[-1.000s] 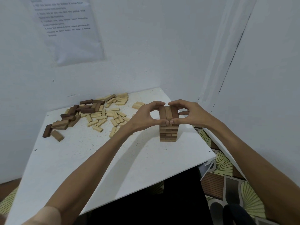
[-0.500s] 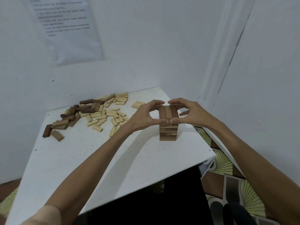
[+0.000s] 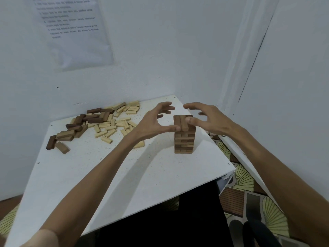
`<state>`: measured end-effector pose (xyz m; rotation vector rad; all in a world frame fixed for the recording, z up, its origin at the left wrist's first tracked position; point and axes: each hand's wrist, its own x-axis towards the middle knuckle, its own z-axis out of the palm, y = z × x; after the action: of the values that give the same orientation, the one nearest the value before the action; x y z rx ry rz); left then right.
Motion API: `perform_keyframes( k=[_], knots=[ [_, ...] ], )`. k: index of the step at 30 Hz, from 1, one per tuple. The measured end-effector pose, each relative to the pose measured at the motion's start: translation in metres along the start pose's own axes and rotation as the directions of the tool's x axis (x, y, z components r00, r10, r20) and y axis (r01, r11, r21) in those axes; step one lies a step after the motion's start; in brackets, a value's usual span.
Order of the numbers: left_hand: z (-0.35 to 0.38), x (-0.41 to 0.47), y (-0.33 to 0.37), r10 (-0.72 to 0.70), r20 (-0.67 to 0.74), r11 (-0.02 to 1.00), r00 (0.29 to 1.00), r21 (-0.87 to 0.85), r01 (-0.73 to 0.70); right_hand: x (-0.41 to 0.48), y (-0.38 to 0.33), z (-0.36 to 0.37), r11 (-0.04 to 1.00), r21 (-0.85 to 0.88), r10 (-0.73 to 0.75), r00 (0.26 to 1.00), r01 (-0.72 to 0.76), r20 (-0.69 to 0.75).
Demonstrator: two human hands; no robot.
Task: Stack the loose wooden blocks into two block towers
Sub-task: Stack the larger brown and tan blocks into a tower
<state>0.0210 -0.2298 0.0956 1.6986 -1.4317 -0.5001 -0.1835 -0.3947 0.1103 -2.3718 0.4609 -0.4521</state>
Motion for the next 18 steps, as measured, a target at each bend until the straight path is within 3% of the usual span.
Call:
perform_keyframes(
  k=[9, 18],
  knots=[
    [-0.051, -0.034, -0.014, -0.039, -0.081, 0.983, 0.996, 0.175, 0.053, 0.032, -0.058, 0.029, 0.961, -0.256, -0.09, 0.992, 0.11, 0.088],
    [-0.108, -0.095, -0.046, -0.157, -0.21, 0.94, 0.965, 0.267, 0.211, 0.074, -0.106, 0.088, 0.912, -0.308, -0.204, 0.95, 0.272, 0.235]
  ],
)
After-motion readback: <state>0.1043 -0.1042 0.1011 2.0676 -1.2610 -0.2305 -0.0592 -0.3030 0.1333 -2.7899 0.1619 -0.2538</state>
